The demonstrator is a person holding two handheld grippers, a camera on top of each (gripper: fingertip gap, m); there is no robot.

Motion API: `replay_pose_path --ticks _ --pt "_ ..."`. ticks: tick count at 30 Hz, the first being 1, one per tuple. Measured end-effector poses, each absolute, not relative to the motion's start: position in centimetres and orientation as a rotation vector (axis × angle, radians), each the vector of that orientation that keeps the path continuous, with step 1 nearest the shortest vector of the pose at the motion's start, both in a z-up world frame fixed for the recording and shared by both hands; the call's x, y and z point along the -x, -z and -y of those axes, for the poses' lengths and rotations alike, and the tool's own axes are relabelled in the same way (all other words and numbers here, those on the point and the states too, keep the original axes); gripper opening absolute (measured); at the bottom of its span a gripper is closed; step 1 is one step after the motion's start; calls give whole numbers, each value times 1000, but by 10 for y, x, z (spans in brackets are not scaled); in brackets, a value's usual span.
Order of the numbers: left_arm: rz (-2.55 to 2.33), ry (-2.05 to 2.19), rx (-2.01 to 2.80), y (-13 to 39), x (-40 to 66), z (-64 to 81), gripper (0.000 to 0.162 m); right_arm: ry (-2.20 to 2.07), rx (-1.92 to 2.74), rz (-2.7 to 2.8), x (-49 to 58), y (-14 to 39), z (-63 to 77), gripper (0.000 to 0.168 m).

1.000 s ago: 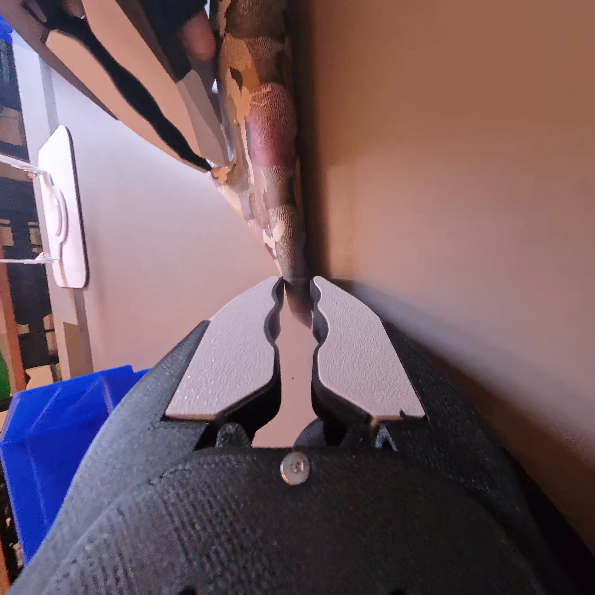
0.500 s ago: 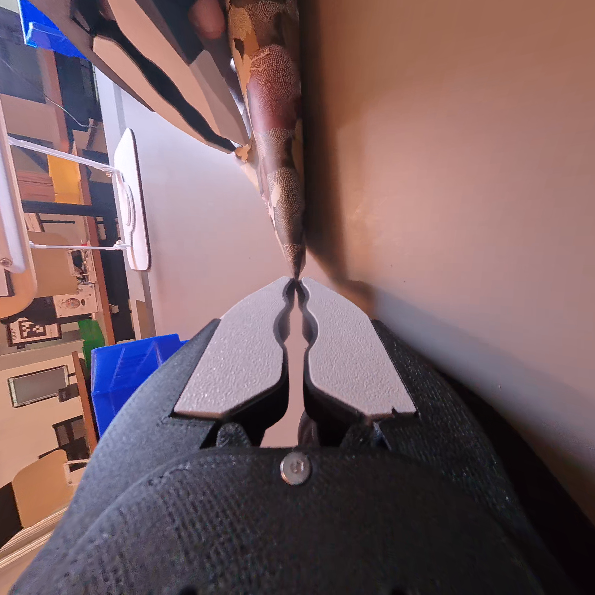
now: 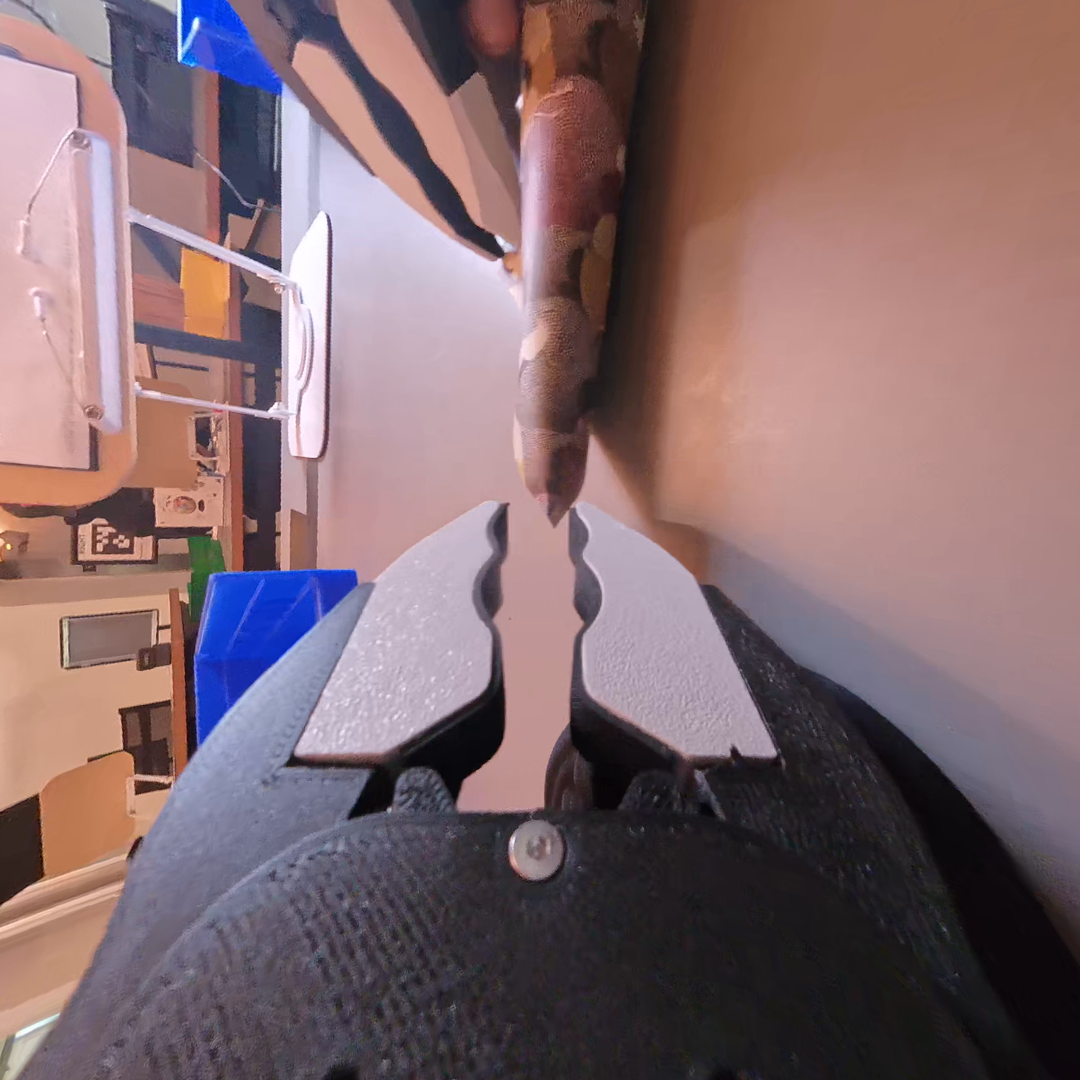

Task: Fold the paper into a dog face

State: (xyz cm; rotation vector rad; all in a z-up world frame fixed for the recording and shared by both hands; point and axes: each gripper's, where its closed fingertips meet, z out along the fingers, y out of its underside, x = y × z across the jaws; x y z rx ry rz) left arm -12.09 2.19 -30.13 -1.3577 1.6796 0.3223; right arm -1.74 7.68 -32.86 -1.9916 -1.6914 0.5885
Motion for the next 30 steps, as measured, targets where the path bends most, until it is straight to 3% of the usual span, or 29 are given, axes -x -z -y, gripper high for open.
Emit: replay_pose_path --ticks 3,8,26,30 --pt "-1665 -350 1352 298 124 -23 32 -588 1991 1691 17 329 -77 15" --pt "-1692 -373 1318 298 120 -20 34 -588 1991 1690 17 329 -77 15" --pt "-1846 -369 1235 315 105 -13 4 -590 1989 1689 17 329 -77 15" --pt "-1896 -198 1349 320 108 -4 13 -591 1987 1690 17 329 -76 15"
